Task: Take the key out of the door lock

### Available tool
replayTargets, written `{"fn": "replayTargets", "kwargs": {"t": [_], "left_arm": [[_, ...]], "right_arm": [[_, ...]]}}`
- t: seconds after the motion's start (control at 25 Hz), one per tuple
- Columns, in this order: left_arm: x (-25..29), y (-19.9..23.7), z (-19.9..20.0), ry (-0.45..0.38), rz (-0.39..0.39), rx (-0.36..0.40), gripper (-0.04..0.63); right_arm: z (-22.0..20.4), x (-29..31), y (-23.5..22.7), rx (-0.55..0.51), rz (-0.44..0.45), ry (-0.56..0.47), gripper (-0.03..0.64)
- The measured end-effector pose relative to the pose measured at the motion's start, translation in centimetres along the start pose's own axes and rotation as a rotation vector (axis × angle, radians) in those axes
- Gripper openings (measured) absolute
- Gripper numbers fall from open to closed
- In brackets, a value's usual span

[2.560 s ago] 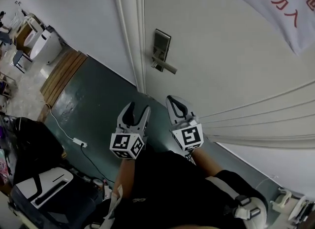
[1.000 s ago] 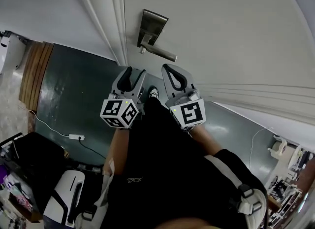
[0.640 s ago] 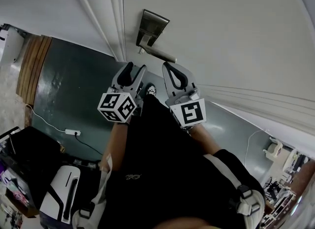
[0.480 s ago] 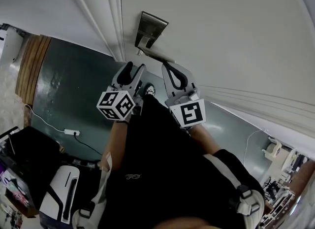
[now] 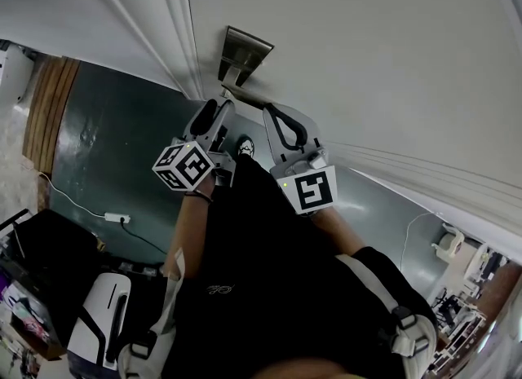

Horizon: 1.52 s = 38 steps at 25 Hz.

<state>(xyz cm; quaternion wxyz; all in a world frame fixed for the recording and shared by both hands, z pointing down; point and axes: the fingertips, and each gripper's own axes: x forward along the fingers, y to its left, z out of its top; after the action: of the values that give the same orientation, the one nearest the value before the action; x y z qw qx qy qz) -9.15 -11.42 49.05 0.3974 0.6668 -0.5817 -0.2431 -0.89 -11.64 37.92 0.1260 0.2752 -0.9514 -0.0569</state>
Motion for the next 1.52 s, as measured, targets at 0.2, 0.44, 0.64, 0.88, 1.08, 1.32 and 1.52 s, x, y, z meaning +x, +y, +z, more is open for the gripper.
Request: {"fn": "replayTargets", "kwargs": {"t": [0.2,0.44,0.64,0.88,1.08,1.32,1.52], "left_arm": [[1.5,1.0,-0.5,0.005,-0.011,-0.05,0.241],[2.5,1.2,-0.9,0.015,-0.026,-0.099,0.241],[3.2,1.2,-0.8,0.012,-0.036,-0.119,0.241],[3.8,1.4,-0.3,0.001,-0.051,-0.159,0.236],[4.1,1.1,0.4,-0.03,-0.099,-0.233,0.22],[4.6,1.1,0.3,-0.033,-0.103,-0.251,0.126],[5.0,0.8,0.4,-0.038,-0.111,-0.276,0.109]], "right_arm": [[-0.7,0.5,-0.9,0.022,-0.01,-0.003,0.009],[-1.3,0.5,-1.4,0.047,-0.016,0.01,0.009],[-1.1,0.4,-1.7,0.046,-0.022,0.007,0.009],[-1.3,0.3,-1.9,0.049,-0.027,0.01,0.009],[-1.3,0.2,-2.0,0.056,-0.032,0.018,0.009],[-1.2,0.1,-2.0,0.057,-0.033,0.008,0.009],[-1.4,-0.3,-2.2,0.063,-0.041,0.008,0.009]]}}
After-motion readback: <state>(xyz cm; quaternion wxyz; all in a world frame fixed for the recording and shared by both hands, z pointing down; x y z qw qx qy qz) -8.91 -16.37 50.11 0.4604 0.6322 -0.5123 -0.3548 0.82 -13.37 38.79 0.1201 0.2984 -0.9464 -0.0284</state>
